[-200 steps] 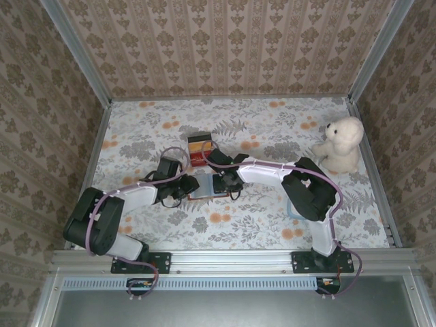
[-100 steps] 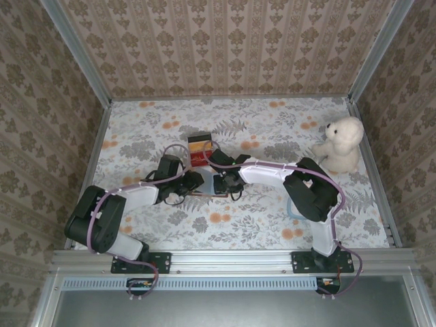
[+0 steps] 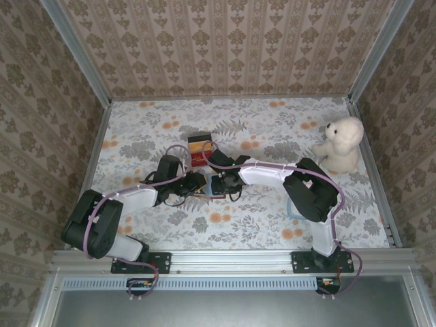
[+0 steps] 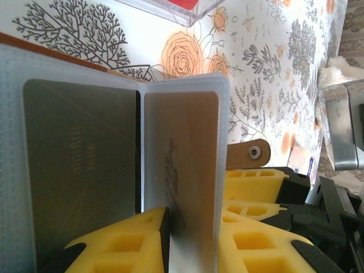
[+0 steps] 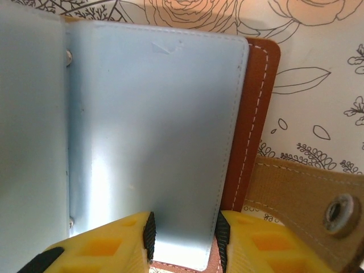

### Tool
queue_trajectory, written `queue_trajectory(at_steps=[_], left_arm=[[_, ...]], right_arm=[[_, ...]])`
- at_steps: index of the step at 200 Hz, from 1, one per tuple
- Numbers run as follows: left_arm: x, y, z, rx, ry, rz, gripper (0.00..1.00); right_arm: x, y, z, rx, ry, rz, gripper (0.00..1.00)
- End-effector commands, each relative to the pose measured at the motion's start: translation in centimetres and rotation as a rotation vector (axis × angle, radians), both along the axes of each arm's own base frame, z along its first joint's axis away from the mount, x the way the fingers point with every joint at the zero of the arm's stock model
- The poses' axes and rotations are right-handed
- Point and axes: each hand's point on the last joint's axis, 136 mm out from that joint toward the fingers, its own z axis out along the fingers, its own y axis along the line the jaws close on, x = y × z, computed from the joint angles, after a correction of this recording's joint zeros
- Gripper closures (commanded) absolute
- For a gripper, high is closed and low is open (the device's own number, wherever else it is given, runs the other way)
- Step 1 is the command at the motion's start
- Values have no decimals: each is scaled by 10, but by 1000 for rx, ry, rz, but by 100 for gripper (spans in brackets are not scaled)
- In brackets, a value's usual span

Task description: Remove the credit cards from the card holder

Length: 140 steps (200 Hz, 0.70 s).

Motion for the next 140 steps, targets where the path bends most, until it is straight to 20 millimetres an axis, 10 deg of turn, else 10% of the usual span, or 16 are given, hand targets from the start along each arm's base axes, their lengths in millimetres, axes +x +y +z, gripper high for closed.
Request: queue_trajectory(at_steps=[1, 140], left_arm=[[-5, -6, 10, -32, -15, -37, 74], [-4, -6, 20, -55, -32, -36, 65]], right_arm=[[-16, 0, -11, 22, 74, 10, 62], [-3, -16, 39, 119, -59, -45, 60]])
